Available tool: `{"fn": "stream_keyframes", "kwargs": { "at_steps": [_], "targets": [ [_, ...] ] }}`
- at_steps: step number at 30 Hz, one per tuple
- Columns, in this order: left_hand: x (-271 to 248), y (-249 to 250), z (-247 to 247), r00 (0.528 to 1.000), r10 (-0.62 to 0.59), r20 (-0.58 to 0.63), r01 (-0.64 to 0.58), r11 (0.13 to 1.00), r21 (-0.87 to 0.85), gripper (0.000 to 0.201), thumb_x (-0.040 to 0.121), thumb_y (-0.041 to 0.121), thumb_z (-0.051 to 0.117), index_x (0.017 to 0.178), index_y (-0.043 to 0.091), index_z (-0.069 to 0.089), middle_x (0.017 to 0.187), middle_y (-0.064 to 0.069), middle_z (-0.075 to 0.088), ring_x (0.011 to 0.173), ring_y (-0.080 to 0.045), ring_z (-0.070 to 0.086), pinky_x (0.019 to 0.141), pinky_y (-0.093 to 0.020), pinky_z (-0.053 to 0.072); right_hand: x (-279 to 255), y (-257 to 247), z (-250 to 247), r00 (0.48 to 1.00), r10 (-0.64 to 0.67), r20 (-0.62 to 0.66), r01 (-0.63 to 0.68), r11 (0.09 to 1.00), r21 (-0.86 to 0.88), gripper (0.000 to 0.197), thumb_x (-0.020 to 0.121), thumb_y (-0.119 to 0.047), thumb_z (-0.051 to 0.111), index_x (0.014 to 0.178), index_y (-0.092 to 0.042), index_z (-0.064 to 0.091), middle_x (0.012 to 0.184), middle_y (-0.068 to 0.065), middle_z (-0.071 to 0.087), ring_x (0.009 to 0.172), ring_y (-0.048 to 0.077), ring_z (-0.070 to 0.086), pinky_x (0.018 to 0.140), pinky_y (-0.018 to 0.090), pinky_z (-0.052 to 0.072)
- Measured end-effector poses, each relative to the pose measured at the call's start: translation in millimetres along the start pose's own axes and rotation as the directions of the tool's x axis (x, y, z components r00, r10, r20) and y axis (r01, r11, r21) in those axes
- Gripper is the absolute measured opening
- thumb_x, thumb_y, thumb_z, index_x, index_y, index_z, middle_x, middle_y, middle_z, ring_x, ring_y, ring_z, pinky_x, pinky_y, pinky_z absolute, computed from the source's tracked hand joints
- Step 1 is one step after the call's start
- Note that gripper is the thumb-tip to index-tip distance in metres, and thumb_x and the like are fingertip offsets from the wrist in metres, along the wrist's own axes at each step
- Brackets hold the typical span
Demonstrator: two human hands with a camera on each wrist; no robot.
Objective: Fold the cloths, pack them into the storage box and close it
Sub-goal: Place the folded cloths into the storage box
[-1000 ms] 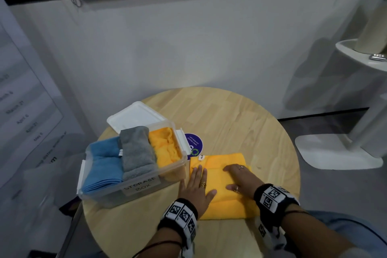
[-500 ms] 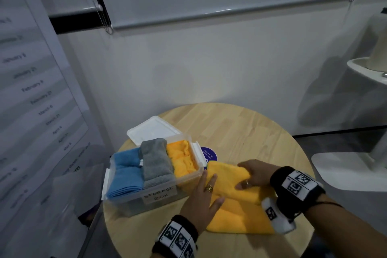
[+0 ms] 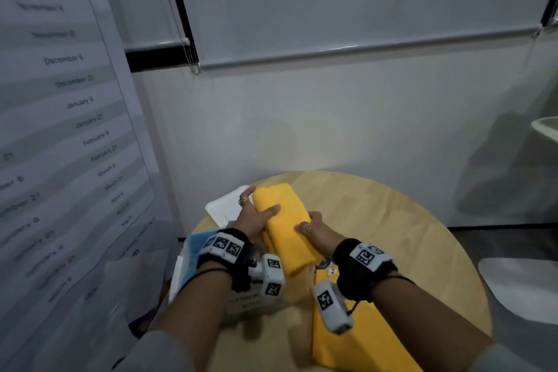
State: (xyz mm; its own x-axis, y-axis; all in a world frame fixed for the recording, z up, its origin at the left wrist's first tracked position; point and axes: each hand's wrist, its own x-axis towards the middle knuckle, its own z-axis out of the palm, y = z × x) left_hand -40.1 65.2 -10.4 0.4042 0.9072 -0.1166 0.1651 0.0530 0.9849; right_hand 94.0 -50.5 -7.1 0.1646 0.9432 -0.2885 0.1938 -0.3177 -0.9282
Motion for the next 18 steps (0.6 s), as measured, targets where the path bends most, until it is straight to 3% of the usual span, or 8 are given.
{"fn": "stream_keyframes", "kwargs": {
  "at_steps": [2, 4, 6, 8, 11, 14, 16, 18],
  "targets": [
    [16.4, -11.7, -9.1, 0.994, 0.057, 0.093, -0.083, 0.949, 0.306, 0.077, 0.083, 0.012, 0.069, 0.139, 0.022, 0.017, 0.134, -0.015, 0.035, 0.12, -0.034, 0.047, 0.097, -0.042, 0.043, 9.1, 8.9, 15.1, 1.0, -0.021, -0.011, 0.018, 0.976, -0.217, 0.063, 0.099, -0.022, 0.041, 0.146, -0.017, -0.001, 0.125, 0.019, 0.049, 0.1, 0.032, 0.056, 0.086, 0.041, 0.048],
    [29.6, -23.8, -14.2, 0.976, 0.044, 0.214, -0.162, 0.799, 0.579, 0.064, 0.085, 0.015, 0.068, 0.134, 0.018, 0.028, 0.132, -0.017, 0.039, 0.119, -0.034, 0.048, 0.09, -0.033, 0.041, 14.8, 17.6, 26.8, 0.996, -0.087, -0.024, 0.064, 0.866, -0.497, 0.054, 0.098, -0.02, 0.041, 0.144, -0.024, 0.012, 0.123, 0.021, 0.047, 0.09, 0.029, 0.056, 0.082, 0.037, 0.048],
    [39.3, -29.6, -16.4, 0.965, -0.008, 0.262, -0.195, 0.646, 0.738, 0.047, 0.084, 0.023, 0.068, 0.121, 0.022, 0.04, 0.127, -0.015, 0.048, 0.114, -0.031, 0.052, 0.087, -0.032, 0.042, 19.7, 25.4, 36.8, 0.993, -0.118, -0.02, 0.075, 0.743, -0.665, 0.041, 0.099, -0.023, 0.038, 0.138, -0.026, 0.028, 0.138, 0.021, 0.031, 0.098, 0.03, 0.056, 0.09, 0.037, 0.046],
    [47.1, -29.7, -15.3, 0.963, 0.001, 0.271, -0.227, 0.547, 0.806, 0.039, 0.08, 0.028, 0.072, 0.108, 0.024, 0.045, 0.124, -0.012, 0.052, 0.112, -0.03, 0.052, 0.087, -0.033, 0.041, 22.4, 30.2, 43.2, 0.991, -0.124, -0.042, 0.052, 0.669, -0.741, 0.034, 0.1, -0.023, 0.035, 0.134, -0.022, 0.036, 0.141, 0.019, 0.027, 0.106, 0.032, 0.055, 0.094, 0.037, 0.046],
    [55.8, -28.2, -8.8, 0.946, -0.015, 0.323, -0.292, 0.393, 0.872, 0.048, 0.077, 0.035, 0.075, 0.116, 0.018, 0.051, 0.119, -0.012, 0.046, 0.113, -0.031, 0.048, 0.091, -0.033, 0.038, 23.7, 34.0, 47.8, 0.994, -0.087, -0.064, 0.003, 0.613, -0.79, 0.031, 0.1, -0.015, 0.035, 0.131, -0.018, 0.038, 0.148, 0.019, 0.019, 0.114, 0.034, 0.053, 0.094, 0.043, 0.048],
    [52.7, -24.4, -2.8, 0.927, -0.116, 0.358, -0.357, 0.026, 0.934, 0.057, 0.08, 0.05, 0.066, 0.127, 0.02, 0.051, 0.128, -0.012, 0.038, 0.12, -0.032, 0.042, 0.095, -0.04, 0.039, 19.7, 32.2, 51.0, 0.998, -0.056, -0.031, 0.001, 0.495, -0.869, 0.034, 0.099, -0.009, 0.032, 0.133, -0.012, 0.04, 0.152, 0.02, 0.012, 0.128, 0.035, 0.041, 0.098, 0.047, 0.044],
    [44.4, -19.9, 0.0, 0.914, -0.133, 0.383, -0.405, -0.233, 0.884, 0.059, 0.085, 0.06, 0.053, 0.132, 0.025, 0.05, 0.142, -0.013, 0.027, 0.131, -0.032, 0.028, 0.101, -0.044, 0.035, 13.5, 30.4, 54.8, 0.983, -0.173, -0.057, 0.025, 0.438, -0.899, 0.037, 0.101, -0.024, 0.027, 0.129, -0.009, 0.047, 0.148, 0.019, 0.025, 0.129, 0.033, 0.038, 0.101, 0.044, 0.041],
    [35.7, -12.3, 4.1, 0.896, -0.112, 0.431, -0.44, -0.36, 0.822, 0.057, 0.09, 0.058, 0.042, 0.134, 0.023, 0.049, 0.148, -0.013, 0.019, 0.134, -0.032, 0.021, 0.103, -0.043, 0.03, 3.9, 28.9, 50.6, 0.945, -0.321, -0.062, 0.092, 0.443, -0.892, 0.059, 0.098, -0.048, 0.013, 0.114, -0.018, 0.061, 0.133, 0.009, 0.052, 0.117, 0.026, 0.054, 0.093, 0.037, 0.049]
  ]
}}
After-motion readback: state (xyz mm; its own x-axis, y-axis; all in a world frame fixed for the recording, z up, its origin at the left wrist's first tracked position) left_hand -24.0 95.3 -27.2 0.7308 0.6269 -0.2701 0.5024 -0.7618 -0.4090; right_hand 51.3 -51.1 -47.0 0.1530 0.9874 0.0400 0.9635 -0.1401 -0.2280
